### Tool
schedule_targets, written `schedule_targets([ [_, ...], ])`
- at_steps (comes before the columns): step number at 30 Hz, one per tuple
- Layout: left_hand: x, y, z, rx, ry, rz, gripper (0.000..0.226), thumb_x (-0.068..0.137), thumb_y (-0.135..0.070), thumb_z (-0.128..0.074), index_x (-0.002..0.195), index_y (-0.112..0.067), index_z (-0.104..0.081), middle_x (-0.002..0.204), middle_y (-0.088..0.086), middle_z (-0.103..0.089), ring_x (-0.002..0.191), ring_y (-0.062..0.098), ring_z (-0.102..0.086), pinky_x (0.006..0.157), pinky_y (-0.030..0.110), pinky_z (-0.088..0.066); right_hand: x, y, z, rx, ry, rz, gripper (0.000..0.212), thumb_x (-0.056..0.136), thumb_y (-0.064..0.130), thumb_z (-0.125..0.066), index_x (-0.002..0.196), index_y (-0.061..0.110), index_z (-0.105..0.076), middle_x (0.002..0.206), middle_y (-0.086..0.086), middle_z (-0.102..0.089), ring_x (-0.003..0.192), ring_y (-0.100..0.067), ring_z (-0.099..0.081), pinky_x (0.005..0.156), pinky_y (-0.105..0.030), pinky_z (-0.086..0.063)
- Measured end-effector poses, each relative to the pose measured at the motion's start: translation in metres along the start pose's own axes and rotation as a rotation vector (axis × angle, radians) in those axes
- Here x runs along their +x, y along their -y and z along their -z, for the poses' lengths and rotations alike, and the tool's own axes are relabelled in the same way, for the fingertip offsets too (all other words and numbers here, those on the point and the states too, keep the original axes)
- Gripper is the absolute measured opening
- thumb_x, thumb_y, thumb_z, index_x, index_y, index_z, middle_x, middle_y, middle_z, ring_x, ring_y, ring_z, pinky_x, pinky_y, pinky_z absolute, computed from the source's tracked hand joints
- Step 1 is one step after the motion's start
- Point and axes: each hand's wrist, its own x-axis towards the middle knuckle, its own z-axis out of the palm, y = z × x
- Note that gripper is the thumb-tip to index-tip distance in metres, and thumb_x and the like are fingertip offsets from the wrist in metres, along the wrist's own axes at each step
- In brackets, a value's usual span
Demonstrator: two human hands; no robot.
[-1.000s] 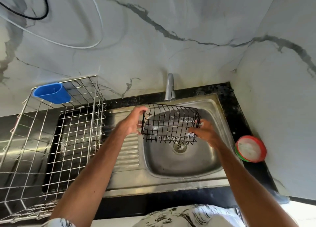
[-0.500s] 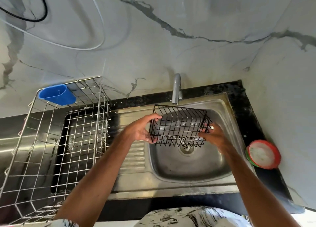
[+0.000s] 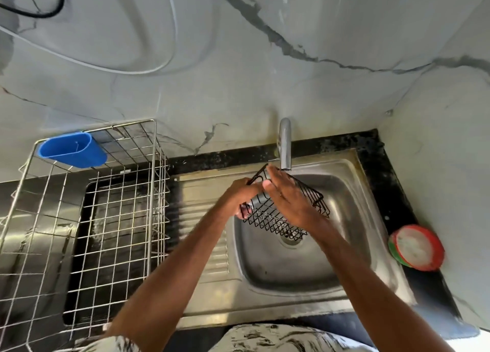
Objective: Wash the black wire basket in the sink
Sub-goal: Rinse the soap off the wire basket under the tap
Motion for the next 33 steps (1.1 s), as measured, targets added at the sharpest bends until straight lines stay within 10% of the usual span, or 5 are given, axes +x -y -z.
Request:
schedule_targets([
  [11,0.008,0.004,-0.004,0.396,-0.124,-0.248,0.086,0.078,-0.078,-0.07,0.142,-0.022,-0.056,0.131,0.0,-0.063,0.08,0.01,-0.059,0.057,0.023,-0.049,-0.007,-0.036,-0.009,0.007,-0.028,-0.156,0.046,0.103,0.066,-0.015,0.144,0.063,0.004,0.168,0.01,0.007,0.156,-0.013,0.005,0.128,-0.045,-0.005],
  [15,0.013,0.011,-0.002,0.412,-0.182,-0.238,0.074,0.085,-0.066,-0.07,0.146,-0.028,-0.055,0.132,0.002,-0.068,0.1,0.022,-0.072,0.08,0.036,-0.062,0.0,-0.005,-0.02,0.027,-0.063,-0.042,0.073,0.101,0.069,-0.014,0.16,0.034,0.01,0.166,0.012,0.019,0.153,-0.006,0.017,0.124,-0.032,0.003],
  [20,0.001,0.01,0.011,0.293,-0.217,-0.248,0.094,0.058,-0.088,-0.072,0.134,-0.033,-0.06,0.129,0.0,-0.068,0.101,0.021,-0.073,0.065,0.031,-0.063,-0.001,-0.036,-0.018,0.051,-0.104,-0.053,0.064,0.103,0.066,-0.015,0.159,0.04,0.001,0.169,0.013,0.004,0.155,-0.007,0.002,0.128,-0.041,-0.009],
  [24,-0.006,0.01,0.024,0.232,-0.22,-0.246,0.101,0.038,-0.09,-0.069,0.123,-0.036,-0.062,0.118,-0.002,-0.071,0.093,0.016,-0.074,0.05,0.021,-0.053,-0.003,-0.056,-0.015,0.05,-0.077,-0.282,0.11,0.076,0.096,-0.001,0.162,0.027,0.0,0.169,0.004,0.005,0.156,-0.015,0.002,0.128,-0.047,-0.009],
  [33,-0.006,0.026,0.032,0.12,-0.222,-0.234,0.096,0.033,-0.093,-0.075,0.11,-0.036,-0.061,0.111,-0.002,-0.073,0.087,0.019,-0.074,0.067,0.033,-0.063,-0.001,0.004,-0.025,0.121,-0.026,-0.062,0.06,0.096,0.079,-0.007,0.148,0.05,-0.001,0.162,0.025,0.005,0.149,0.011,0.006,0.124,-0.021,0.002],
])
